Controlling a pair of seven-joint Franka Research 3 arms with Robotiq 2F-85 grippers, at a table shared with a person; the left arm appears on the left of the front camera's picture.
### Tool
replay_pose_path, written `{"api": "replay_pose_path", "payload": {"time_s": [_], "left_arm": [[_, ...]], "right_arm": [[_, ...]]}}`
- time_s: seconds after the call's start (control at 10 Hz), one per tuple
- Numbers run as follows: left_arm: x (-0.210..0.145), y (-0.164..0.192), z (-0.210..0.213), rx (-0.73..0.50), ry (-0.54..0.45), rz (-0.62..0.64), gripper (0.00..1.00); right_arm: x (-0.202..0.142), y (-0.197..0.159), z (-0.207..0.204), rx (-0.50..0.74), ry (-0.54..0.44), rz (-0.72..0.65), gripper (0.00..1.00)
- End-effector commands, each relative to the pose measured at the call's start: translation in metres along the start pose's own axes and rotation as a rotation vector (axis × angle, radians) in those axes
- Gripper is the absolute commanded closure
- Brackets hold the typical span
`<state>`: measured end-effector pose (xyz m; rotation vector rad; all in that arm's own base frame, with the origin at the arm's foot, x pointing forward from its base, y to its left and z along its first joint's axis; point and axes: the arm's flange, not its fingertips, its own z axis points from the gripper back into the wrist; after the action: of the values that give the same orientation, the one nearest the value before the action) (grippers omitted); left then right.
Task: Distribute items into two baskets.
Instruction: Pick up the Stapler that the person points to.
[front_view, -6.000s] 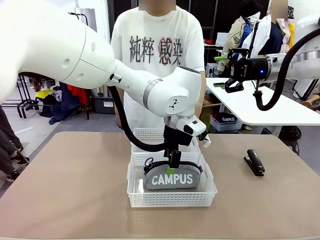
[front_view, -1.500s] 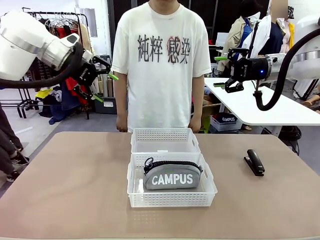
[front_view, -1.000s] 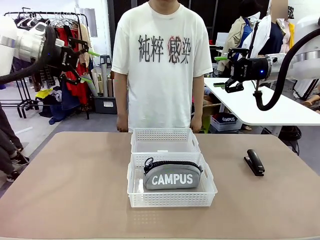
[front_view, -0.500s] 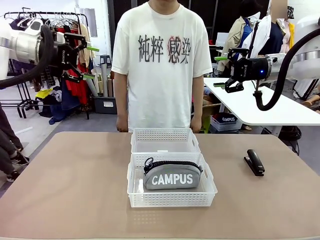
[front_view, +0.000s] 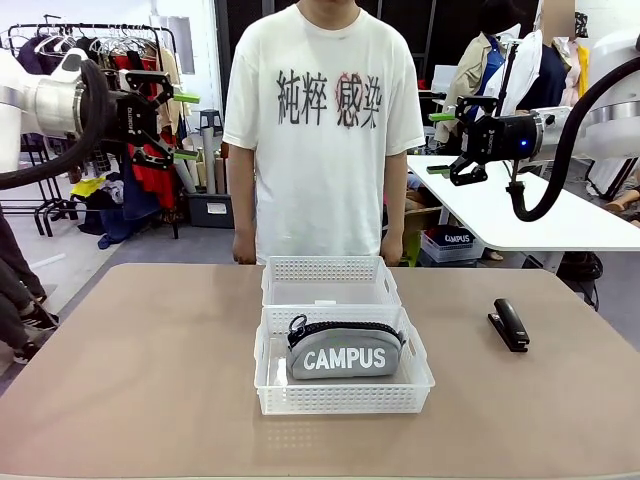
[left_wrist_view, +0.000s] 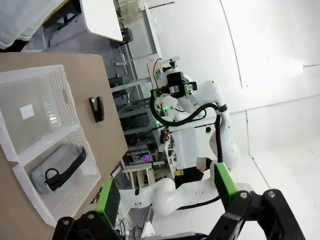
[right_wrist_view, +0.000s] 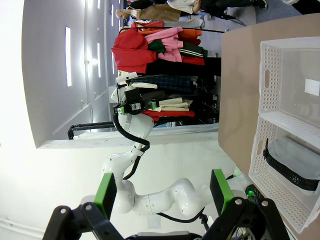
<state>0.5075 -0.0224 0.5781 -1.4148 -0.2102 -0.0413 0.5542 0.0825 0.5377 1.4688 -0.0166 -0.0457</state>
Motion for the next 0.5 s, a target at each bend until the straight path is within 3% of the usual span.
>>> {"api": "replay_pose_path", "payload": {"time_s": [0.0, 0.4], "left_arm": [[-0.0011, 0.0026, 0.0012, -0.044, 0.005, -0.025, 0.00], [-0.0001, 0.0017, -0.0010, -0.009, 0.009, -0.002, 0.00]], "right_arm": [[-0.0004, 0.0034, -0.0004, -0.001, -0.009, 0.005, 0.00], [-0.0004, 0.0034, -0.0004, -0.001, -0.009, 0.005, 0.00]]}}
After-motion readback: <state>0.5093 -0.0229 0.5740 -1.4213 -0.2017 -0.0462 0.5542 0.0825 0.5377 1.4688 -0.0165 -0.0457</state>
